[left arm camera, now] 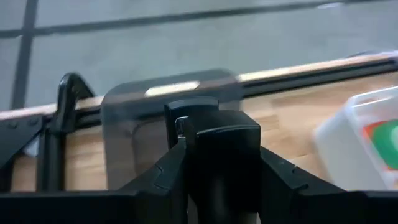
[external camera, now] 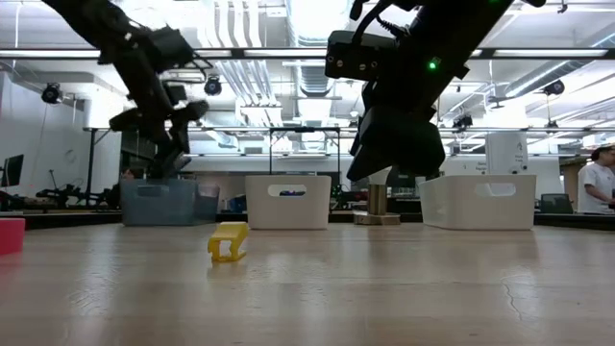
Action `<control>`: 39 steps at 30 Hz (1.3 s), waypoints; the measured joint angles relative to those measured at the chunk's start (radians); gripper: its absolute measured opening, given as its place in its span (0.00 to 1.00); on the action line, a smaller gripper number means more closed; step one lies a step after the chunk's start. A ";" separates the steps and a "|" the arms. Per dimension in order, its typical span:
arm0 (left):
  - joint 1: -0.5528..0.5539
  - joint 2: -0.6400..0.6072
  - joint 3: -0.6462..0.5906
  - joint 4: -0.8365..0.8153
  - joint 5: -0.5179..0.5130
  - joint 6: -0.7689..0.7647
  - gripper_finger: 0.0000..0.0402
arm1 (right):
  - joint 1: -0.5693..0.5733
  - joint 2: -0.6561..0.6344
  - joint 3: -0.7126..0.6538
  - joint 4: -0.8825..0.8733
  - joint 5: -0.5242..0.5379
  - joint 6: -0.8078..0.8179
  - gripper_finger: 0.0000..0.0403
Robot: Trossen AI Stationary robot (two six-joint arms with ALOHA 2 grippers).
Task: Pick and place Stapler, Stapler remover, tape
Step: Put the black stapler into the black bin, then put the yellow stapler into the black bin
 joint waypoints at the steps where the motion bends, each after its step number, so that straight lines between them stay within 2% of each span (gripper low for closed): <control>1: 0.004 0.018 0.000 0.001 -0.009 0.005 0.34 | 0.000 0.000 0.000 0.000 0.000 0.000 0.56; 7: 0.008 0.134 0.000 0.034 -0.033 0.038 0.38 | 0.000 0.000 0.000 0.001 0.000 0.000 0.56; 13: 0.008 0.250 -0.001 0.026 -0.063 0.028 0.36 | 0.000 0.000 0.000 0.001 0.000 0.000 0.56; 21: 0.009 0.338 -0.004 0.026 -0.090 0.023 0.39 | 0.000 0.000 0.000 0.001 0.000 0.000 0.56; 32: 0.010 0.351 -0.005 0.016 -0.117 0.051 0.41 | 0.000 0.000 0.000 0.001 0.000 0.000 0.56; 39: -0.005 0.261 0.001 0.016 -0.077 0.126 0.43 | 0.000 0.000 0.000 0.001 0.000 0.000 0.56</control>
